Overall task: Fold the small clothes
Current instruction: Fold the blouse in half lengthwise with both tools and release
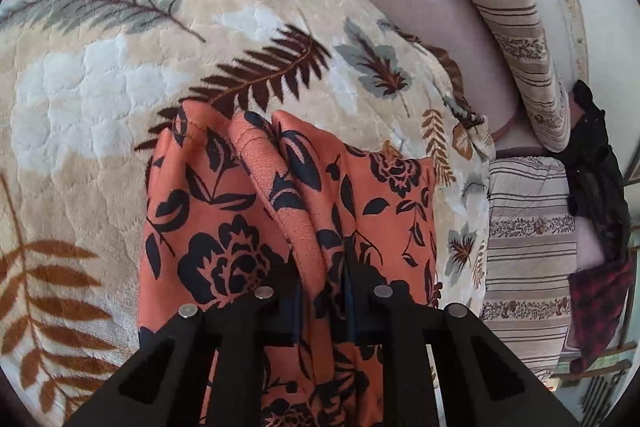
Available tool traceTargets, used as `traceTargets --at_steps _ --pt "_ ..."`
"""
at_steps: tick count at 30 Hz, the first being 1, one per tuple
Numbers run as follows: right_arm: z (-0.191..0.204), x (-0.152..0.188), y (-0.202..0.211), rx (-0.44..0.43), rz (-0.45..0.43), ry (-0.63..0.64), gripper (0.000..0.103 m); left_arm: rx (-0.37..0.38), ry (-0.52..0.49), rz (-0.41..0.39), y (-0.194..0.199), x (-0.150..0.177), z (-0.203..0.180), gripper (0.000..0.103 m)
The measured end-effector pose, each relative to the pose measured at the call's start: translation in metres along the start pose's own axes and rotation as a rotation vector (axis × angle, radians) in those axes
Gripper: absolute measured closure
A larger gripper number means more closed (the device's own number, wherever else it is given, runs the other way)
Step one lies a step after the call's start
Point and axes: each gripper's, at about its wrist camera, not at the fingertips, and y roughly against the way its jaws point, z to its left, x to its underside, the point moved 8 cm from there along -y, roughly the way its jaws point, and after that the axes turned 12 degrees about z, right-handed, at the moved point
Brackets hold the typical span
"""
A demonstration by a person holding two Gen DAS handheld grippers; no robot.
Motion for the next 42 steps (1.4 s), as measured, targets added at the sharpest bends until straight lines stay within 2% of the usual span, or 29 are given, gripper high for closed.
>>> traceTargets --at_steps 3,5,7,9,10,12,15,18,20,24,29,31,35,36,37,38,39,40,42 --pt "0.015 -0.003 0.008 0.011 -0.027 0.045 0.093 -0.026 -0.154 -0.093 0.031 0.005 -0.020 0.087" --pt "0.027 -0.004 0.006 0.025 -0.031 0.075 0.093 -0.051 -0.197 -0.105 0.037 0.002 -0.016 0.087" --pt "0.033 -0.001 -0.008 0.050 -0.010 0.091 0.092 -0.055 -0.178 -0.051 0.024 -0.005 0.007 0.087" --pt "0.032 0.007 -0.034 0.058 0.055 0.093 0.092 -0.095 -0.139 0.010 0.003 -0.010 0.037 0.087" --pt "0.031 0.012 -0.047 0.074 0.090 0.101 0.092 -0.085 -0.131 0.021 -0.002 -0.009 0.047 0.087" --pt "0.030 0.019 -0.057 0.088 0.097 0.110 0.091 -0.026 -0.131 0.011 0.001 -0.007 0.052 0.087" --pt "0.033 0.015 -0.047 0.092 0.071 0.121 0.091 -0.052 -0.207 -0.011 0.013 -0.006 0.038 0.087" --pt "0.046 0.016 -0.038 0.147 0.049 0.186 0.091 -0.055 -0.236 -0.010 0.015 -0.011 0.032 0.087" --pt "0.054 0.020 -0.042 0.167 0.057 0.220 0.089 -0.077 -0.222 0.008 0.007 -0.013 0.043 0.087" --pt "0.060 0.037 -0.061 0.190 0.073 0.269 0.088 -0.023 -0.160 -0.002 0.009 -0.011 0.062 0.083" --pt "0.069 0.050 -0.063 0.239 0.043 0.340 0.083 -0.070 -0.113 -0.031 0.024 -0.008 0.073 0.081" --pt "0.071 0.057 -0.060 0.237 0.036 0.341 0.081 -0.100 -0.119 -0.068 0.040 0.000 0.064 0.083" --pt "0.077 0.070 -0.054 0.252 0.001 0.360 0.079 -0.084 -0.214 -0.107 0.062 0.033 0.031 0.083" --pt "0.080 0.075 -0.053 0.258 -0.005 0.379 0.073 -0.109 -0.233 -0.106 0.061 0.043 0.028 0.082" --pt "0.084 0.080 -0.053 0.252 -0.009 0.396 0.063 -0.150 -0.246 -0.088 0.053 0.051 0.030 0.082" --pt "0.091 0.087 -0.052 0.227 -0.006 0.417 0.050 -0.218 -0.260 -0.053 0.040 0.058 0.039 0.082" --pt "0.096 0.092 -0.052 0.196 0.003 0.444 0.030 -0.301 -0.249 -0.019 0.028 0.064 0.054 0.081" --pt "0.100 0.097 -0.049 0.185 0.005 0.466 0.027 -0.347 -0.224 -0.012 0.021 0.068 0.068 0.072" --pt "0.101 0.110 -0.037 0.132 0.007 0.454 0.027 -0.316 -0.172 -0.062 0.031 0.074 0.079 0.064"
